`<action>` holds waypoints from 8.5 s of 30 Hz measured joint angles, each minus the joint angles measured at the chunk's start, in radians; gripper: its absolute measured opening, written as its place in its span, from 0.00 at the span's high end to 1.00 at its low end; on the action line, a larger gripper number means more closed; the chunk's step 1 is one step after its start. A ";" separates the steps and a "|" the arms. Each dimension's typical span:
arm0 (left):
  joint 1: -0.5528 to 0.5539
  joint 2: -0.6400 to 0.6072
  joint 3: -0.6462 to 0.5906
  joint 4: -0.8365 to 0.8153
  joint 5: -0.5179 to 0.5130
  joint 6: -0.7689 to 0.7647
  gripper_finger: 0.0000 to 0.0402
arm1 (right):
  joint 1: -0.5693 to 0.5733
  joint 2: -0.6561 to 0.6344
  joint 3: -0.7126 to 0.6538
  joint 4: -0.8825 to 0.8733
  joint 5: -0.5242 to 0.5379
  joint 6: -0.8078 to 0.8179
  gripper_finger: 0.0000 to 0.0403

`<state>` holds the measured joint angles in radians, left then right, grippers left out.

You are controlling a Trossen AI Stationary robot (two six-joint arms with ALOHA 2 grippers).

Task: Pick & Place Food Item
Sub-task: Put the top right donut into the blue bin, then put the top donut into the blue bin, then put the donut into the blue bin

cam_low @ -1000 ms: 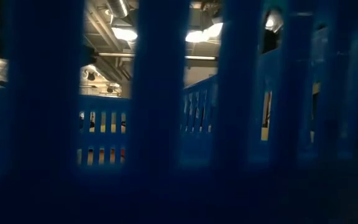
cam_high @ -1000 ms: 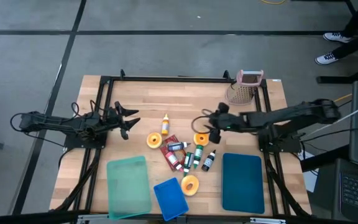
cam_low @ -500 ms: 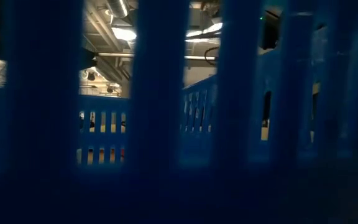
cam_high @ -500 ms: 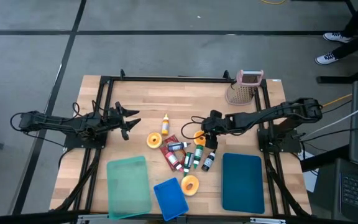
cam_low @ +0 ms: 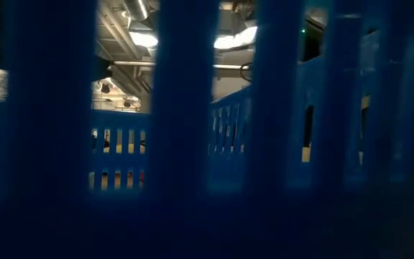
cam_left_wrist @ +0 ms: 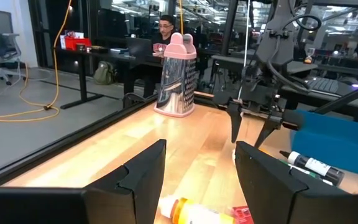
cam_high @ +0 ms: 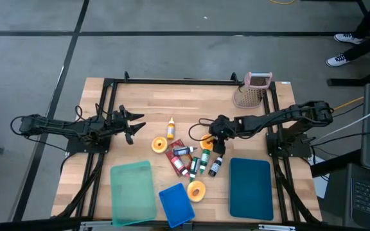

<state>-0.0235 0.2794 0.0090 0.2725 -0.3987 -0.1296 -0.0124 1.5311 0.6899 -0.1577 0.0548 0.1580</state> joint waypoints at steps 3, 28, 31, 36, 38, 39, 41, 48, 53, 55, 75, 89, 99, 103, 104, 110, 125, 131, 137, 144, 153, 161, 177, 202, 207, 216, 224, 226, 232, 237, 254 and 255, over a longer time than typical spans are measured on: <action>0.000 0.000 0.000 0.000 0.013 -0.006 0.53 | 0.000 0.000 0.000 -0.003 -0.019 0.008 0.48; 0.000 0.000 0.000 -0.030 0.014 -0.016 0.53 | -0.044 0.111 0.006 0.088 -0.043 -0.009 0.86; 0.000 0.000 0.000 -0.030 0.013 -0.016 0.53 | -0.047 0.088 0.032 0.068 0.033 -0.006 0.95; 0.000 0.000 0.000 -0.029 0.013 -0.015 0.53 | -0.057 0.035 0.114 -0.024 0.044 0.013 0.96; 0.000 0.000 0.000 -0.029 0.010 -0.014 0.53 | -0.057 0.012 0.155 -0.020 0.008 -0.002 0.96; 0.000 0.000 0.000 -0.029 0.007 -0.014 0.53 | -0.052 0.004 0.177 -0.011 -0.021 -0.006 0.96; 0.000 0.000 0.000 -0.029 0.007 -0.014 0.53 | -0.028 0.001 0.225 0.002 -0.084 -0.010 0.96; 0.000 0.000 0.000 -0.029 0.007 -0.014 0.53 | 0.133 0.041 0.331 0.078 -0.251 -0.046 0.96; 0.000 0.000 0.000 -0.014 0.007 -0.007 0.53 | 0.226 0.106 0.372 0.157 -0.299 -0.017 0.96; 0.000 0.000 0.000 -0.005 0.007 -0.007 0.53 | 0.258 0.150 0.404 0.169 -0.308 -0.008 0.96; 0.000 0.000 0.000 -0.042 0.007 0.003 0.53 | 0.368 0.622 0.846 0.046 -0.535 -0.031 0.97; 0.000 0.000 0.000 -0.042 0.007 0.010 0.53 | 0.354 0.629 0.849 0.032 -0.561 -0.087 0.96; 0.000 0.000 0.000 -0.043 0.007 0.003 0.53 | 0.349 0.629 0.849 0.052 -0.563 -0.082 0.45; 0.000 0.000 0.000 -0.043 0.007 0.003 0.53 | 0.349 0.629 0.849 0.066 -0.563 -0.067 0.40; 0.000 0.000 0.000 -0.043 0.007 0.003 0.53 | 0.349 0.629 0.849 0.065 -0.563 -0.067 0.40; 0.000 0.000 0.000 -0.043 0.007 0.002 0.53 | 0.349 0.629 0.849 0.083 -0.582 -0.065 0.46; 0.000 0.088 0.119 -0.308 0.110 0.048 0.53 | 0.313 0.627 1.030 -0.052 -0.580 -0.146 0.47; 0.000 0.293 0.253 -0.446 0.177 0.012 0.53 | 0.303 0.626 1.205 -0.273 -0.448 -0.289 0.47; 0.000 0.571 0.349 -0.472 0.196 -0.031 0.53 | 0.290 0.627 1.367 -0.536 -0.179 -0.354 0.47; 0.032 0.860 0.435 -0.428 0.260 -0.041 0.53 | 0.303 0.627 1.541 -0.822 0.206 -0.372 0.47; 0.099 1.034 0.454 -0.287 0.365 -0.007 0.53 | 0.293 0.571 1.576 -1.280 0.374 -0.164 0.47; 0.103 1.083 0.454 -0.281 0.399 -0.007 0.53 | 0.316 0.341 1.390 -1.229 0.439 -0.040 0.47; 0.112 1.111 0.500 -0.259 0.394 0.026 0.93 | 0.466 -0.121 0.853 -0.955 0.794 0.193 0.47; -0.214 1.134 0.723 -0.183 0.681 -0.024 0.97 | 0.730 -0.170 0.817 -0.958 1.083 0.384 0.47; -0.260 1.254 0.782 -0.160 0.680 -0.056 0.97 | 0.730 -0.169 0.817 -0.966 1.083 0.380 0.47; -0.309 1.503 0.998 -0.242 0.783 -0.018 0.97 | 0.730 -0.169 0.817 -0.977 1.076 0.377 0.47; -0.334 1.573 1.065 -0.321 0.786 0.002 0.97 | 0.739 -0.169 0.817 -0.988 1.045 0.377 0.47; -0.338 1.578 1.065 -0.323 0.786 0.009 0.95 | 0.744 -0.169 0.817 -0.989 1.045 0.377 0.47; -0.343 1.579 1.065 -0.322 0.785 0.019 0.80 | 0.749 -0.169 0.817 -0.990 1.037 0.377 0.47; -0.340 1.578 1.070 -0.317 0.770 0.029 0.62 | 0.749 -0.169 0.817 -0.990 1.037 0.377 0.47; -0.290 1.225 1.069 -0.291 0.419 0.182 0.52 | 0.697 -0.030 0.817 -0.974 0.800 0.471 0.47; -0.290 1.188 1.069 -0.297 0.367 0.197 0.52 | 0.685 -0.002 0.817 -0.966 0.764 0.479 0.47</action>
<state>-0.3134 1.4679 1.0782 -0.0245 -0.0314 0.0675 0.6731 1.5290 1.5066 -1.1235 0.8192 0.6365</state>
